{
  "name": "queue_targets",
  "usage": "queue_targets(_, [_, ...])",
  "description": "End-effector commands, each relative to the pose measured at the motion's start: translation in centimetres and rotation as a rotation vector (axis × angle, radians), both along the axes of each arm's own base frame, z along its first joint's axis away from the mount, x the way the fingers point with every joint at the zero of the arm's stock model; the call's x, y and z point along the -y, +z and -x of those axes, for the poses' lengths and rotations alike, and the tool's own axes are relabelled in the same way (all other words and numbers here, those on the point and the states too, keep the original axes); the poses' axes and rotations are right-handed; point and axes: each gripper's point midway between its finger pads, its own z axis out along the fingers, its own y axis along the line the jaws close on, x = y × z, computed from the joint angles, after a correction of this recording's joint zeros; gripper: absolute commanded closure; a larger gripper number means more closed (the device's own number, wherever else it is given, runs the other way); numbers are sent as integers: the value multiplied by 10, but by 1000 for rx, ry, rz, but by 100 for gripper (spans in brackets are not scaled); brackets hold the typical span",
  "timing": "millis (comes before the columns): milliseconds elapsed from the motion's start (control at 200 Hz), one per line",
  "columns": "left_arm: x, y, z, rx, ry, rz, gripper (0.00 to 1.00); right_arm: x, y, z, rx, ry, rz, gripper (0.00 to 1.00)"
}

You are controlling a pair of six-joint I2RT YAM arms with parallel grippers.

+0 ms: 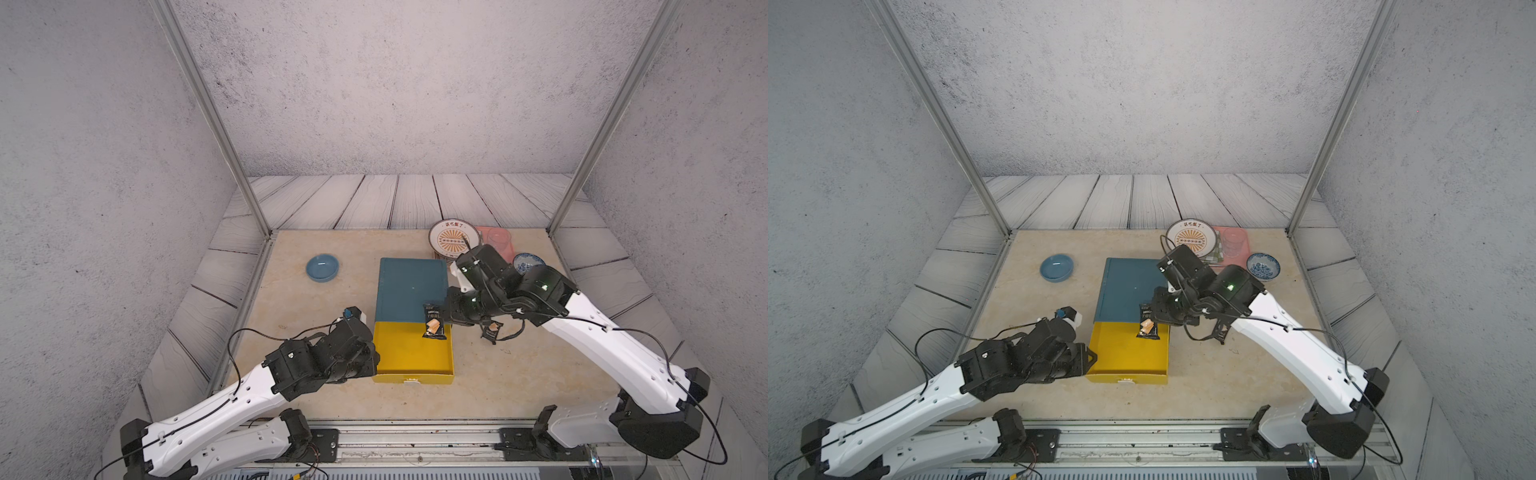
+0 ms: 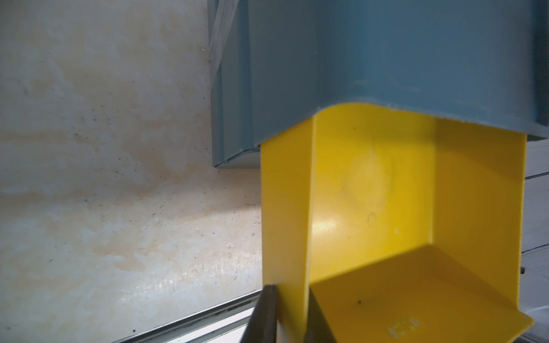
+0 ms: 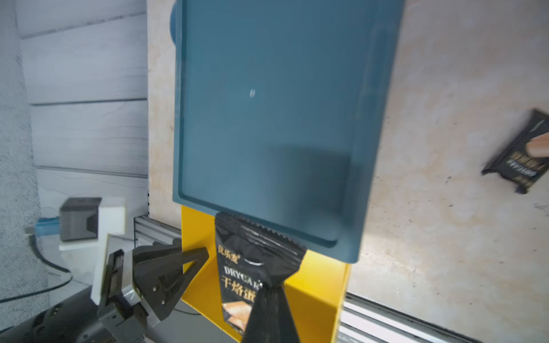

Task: Take the cookies out of the drawer
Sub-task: Place the cookie at the center of the board.

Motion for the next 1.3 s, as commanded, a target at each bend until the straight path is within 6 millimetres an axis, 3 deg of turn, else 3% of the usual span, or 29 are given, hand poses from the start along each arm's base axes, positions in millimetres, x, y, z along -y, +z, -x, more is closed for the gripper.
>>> queue_targets(0, [-11,-27,4,-49,-7,-110,83,42,9,-7,-5,-49,21,100])
queue_targets(170, [-11,-25,2,-39,1,-108,83,88,-5,-45,-33,-166,6,100])
queue_targets(335, [-11,-23,1,-32,2,-112,83,113,-46,-81,-83,-250,4,100])
queue_targets(636, [-13,-21,-3,-9,10,-117,83,136,-147,-139,-229,-293,-15,100])
queue_targets(881, [-11,-17,-7,2,17,-120,83,144,-201,-172,-261,-299,9,100])
queue_targets(991, [-12,-17,-8,6,26,-120,83,148,-215,-177,-288,-295,29,98])
queue_targets(1066, [-12,-16,-8,9,31,-118,83,149,-222,-178,-304,-293,35,74])
queue_targets(1101, [-13,-16,-9,11,33,-116,83,150,-222,-178,-301,-291,42,67])
queue_targets(1196, [-13,-14,-10,17,36,-115,83,153,-222,-178,-299,-292,45,61])
queue_targets(1296, [-12,-12,-10,22,37,-112,83,153,-203,-179,-269,-280,41,59])
